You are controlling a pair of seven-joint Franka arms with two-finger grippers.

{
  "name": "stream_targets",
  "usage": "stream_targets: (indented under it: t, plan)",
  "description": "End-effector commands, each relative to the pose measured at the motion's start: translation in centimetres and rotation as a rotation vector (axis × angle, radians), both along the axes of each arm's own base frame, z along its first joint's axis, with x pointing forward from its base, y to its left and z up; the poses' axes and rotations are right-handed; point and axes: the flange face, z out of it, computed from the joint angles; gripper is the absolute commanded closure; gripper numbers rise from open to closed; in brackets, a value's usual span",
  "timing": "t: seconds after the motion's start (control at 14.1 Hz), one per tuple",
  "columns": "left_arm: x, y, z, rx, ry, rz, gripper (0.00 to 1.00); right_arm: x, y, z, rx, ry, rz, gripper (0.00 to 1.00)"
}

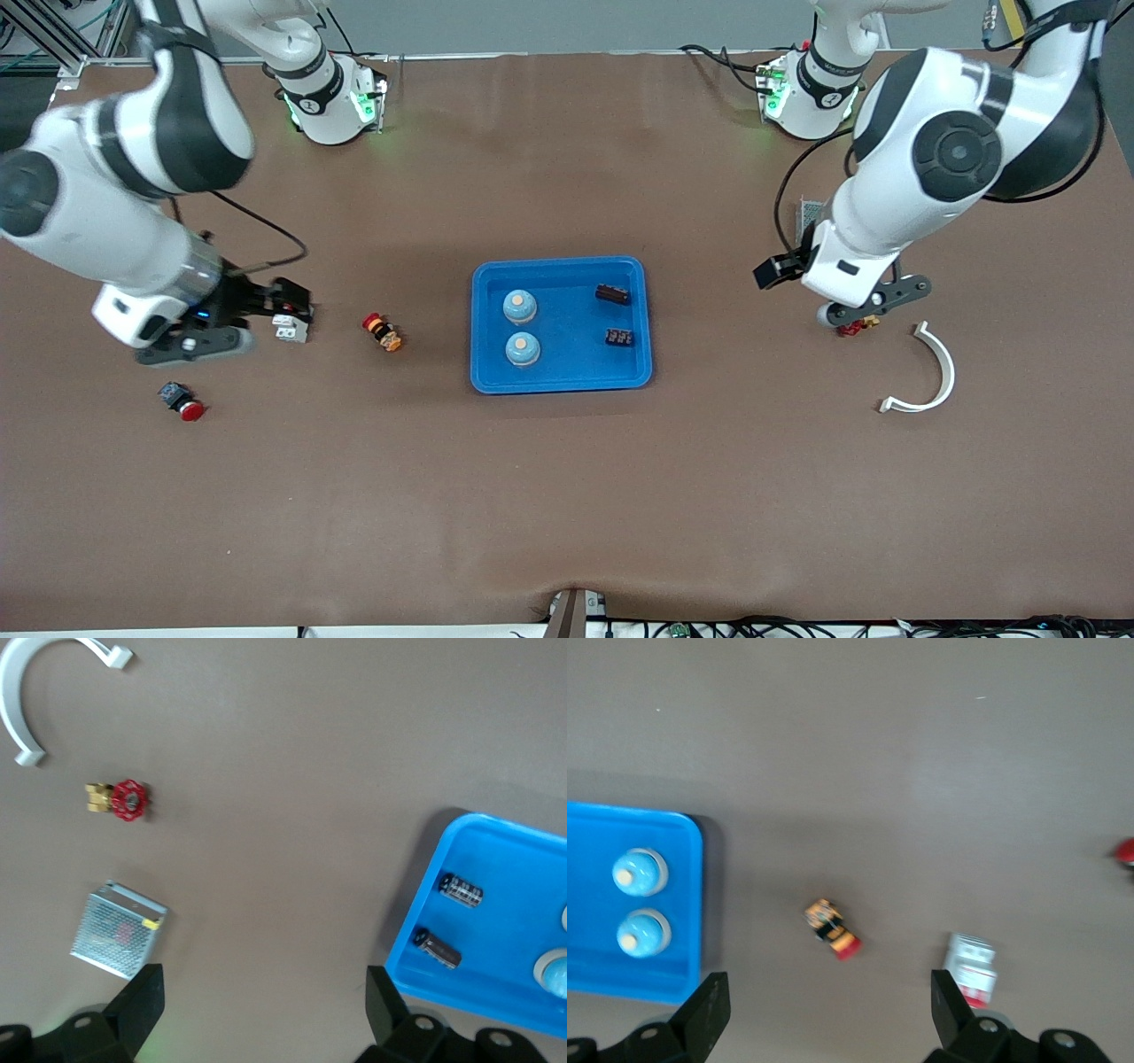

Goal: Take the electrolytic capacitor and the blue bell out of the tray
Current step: 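Reach the right gripper to a bell while the left gripper reaches a capacitor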

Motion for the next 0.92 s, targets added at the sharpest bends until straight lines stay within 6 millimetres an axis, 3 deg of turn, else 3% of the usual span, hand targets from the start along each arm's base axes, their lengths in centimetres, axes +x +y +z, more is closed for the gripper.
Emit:
stream_targets:
  t: [0.0, 0.14, 0.43, 0.57, 0.85]
  plan:
    - [-1.3, -1.8, -2.0, -0.002, -0.013, 0.07, 0.0, 0.1, 5.1, -3.1, 0.009, 0.002, -0.027, 0.0]
    - [-1.9, -4.2, -4.3, 0.013, -0.003, 0.126, 0.0, -0.1, 8.1, -4.8, 0.007, -0.005, -0.012, 0.0]
    - [-2.5, -8.8, -9.1, 0.022, 0.017, 0.27, 0.02, 0.0, 12.1, -8.4, 0.01, -0.034, 0.003, 0.0]
    - [-2.5, -10.2, -10.8, 0.021, 0.016, 0.361, 0.03, -0.1, 14.3, -10.0, 0.009, -0.041, -0.032, 0.0]
    - [-3.2, -13.1, -13.5, 0.017, 0.015, 0.529, 0.16, -1.0, 19.9, -13.3, 0.014, -0.056, -0.101, 0.0]
